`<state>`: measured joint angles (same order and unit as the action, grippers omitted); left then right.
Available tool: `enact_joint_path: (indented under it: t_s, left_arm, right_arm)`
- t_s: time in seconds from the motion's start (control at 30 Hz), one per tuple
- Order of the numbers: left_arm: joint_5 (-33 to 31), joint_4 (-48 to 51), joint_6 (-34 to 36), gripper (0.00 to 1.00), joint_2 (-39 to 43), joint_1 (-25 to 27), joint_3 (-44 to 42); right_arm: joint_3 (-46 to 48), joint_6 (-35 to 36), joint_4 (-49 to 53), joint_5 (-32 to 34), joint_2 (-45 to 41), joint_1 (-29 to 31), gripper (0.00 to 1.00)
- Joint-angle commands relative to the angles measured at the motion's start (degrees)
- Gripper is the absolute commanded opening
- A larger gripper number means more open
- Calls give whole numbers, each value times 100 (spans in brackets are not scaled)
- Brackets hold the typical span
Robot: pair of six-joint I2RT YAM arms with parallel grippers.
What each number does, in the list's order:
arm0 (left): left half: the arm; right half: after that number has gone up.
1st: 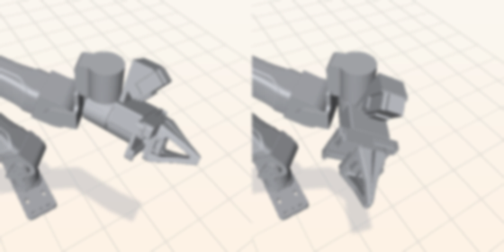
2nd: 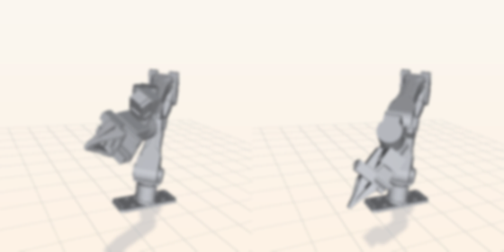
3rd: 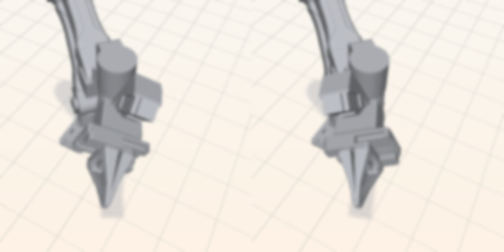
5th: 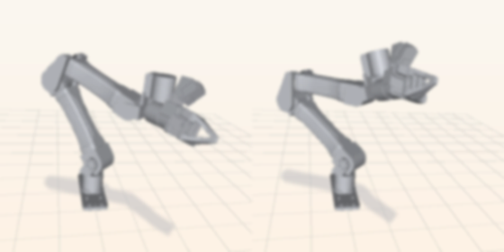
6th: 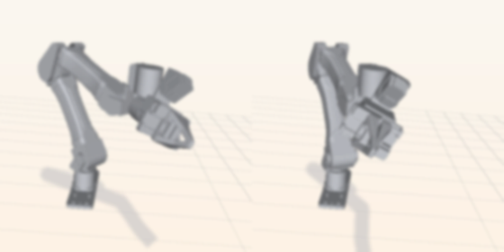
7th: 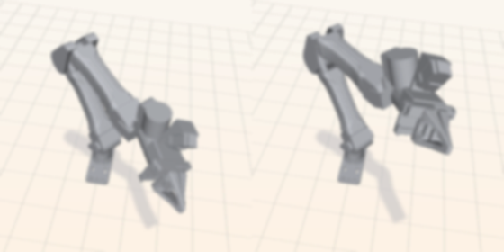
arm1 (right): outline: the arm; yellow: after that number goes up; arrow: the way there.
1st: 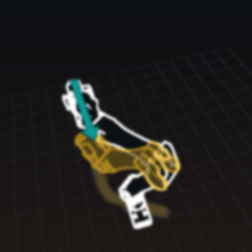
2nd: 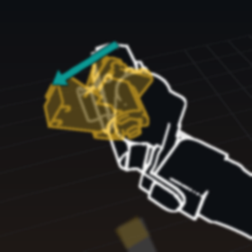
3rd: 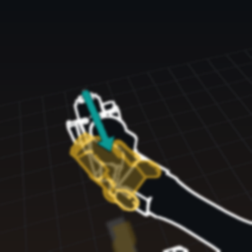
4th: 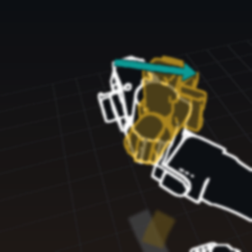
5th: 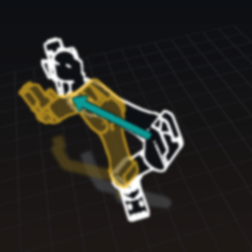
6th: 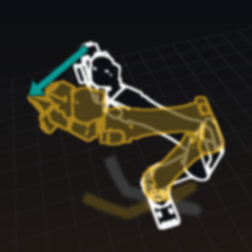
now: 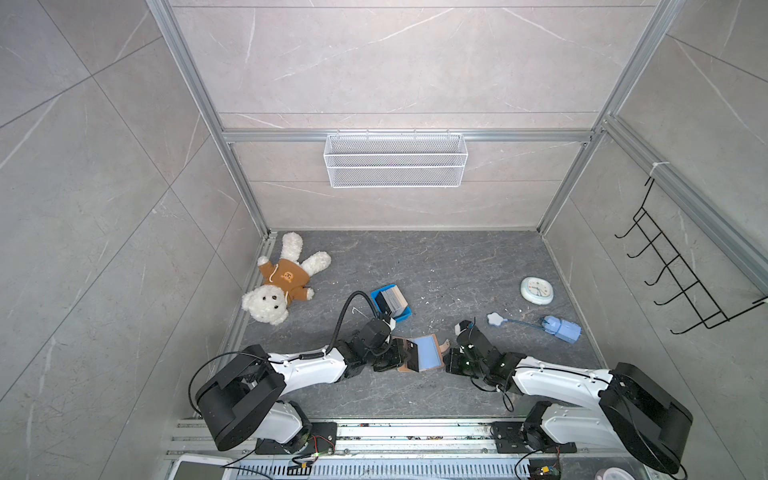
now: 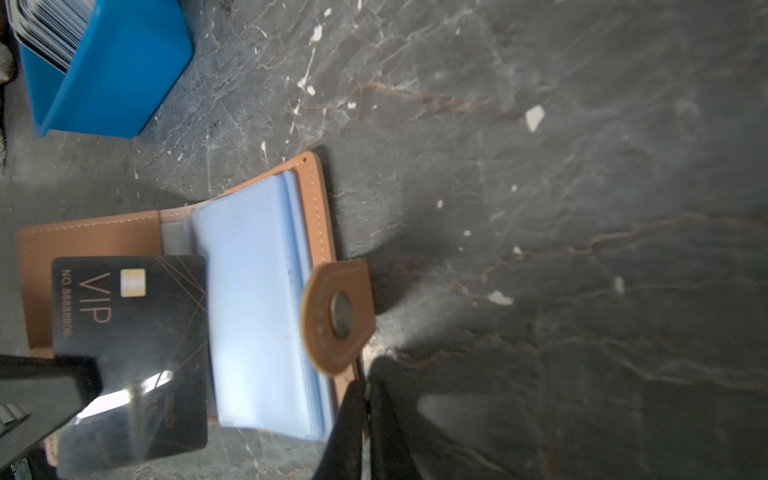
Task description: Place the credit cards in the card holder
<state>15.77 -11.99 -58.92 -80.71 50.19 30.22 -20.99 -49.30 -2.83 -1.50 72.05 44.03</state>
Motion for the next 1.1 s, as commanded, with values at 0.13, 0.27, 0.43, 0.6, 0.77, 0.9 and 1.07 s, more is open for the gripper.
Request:
enact_joint_path:
  t_s: [0.13, 0.27, 0.43, 0.6, 0.77, 0.9, 1.07]
  left_arm:
    - [-399, -502, -384, 0, 244, -27, -180]
    - [-483, -635, -314, 0, 386, -39, -191]
    - [-452, -922, -235, 0, 373, -109, -174]
    - [-279, -1297, -365, 0, 178, -151, -246]
    - [-233, -1176, -226, 0, 77, -159, -222]
    - [-5, -936, -42, 0, -11, -205, -137]
    - [100, -864, -14, 0, 37, -334, -209]
  right_arm:
    - [-34, -9, 226, -135, 125, 101, 11]
    - [-76, -103, 222, -184, 125, 142, 11]
    - [-312, -141, 442, -83, -66, 156, 10]
    - [-550, -99, 792, 262, -304, 153, 12]
    - [-655, -98, 862, 239, -123, 151, 16]
    - [-616, -79, 749, 111, 111, 157, 18]
    - [-530, -71, 575, 2, 231, 150, 19]
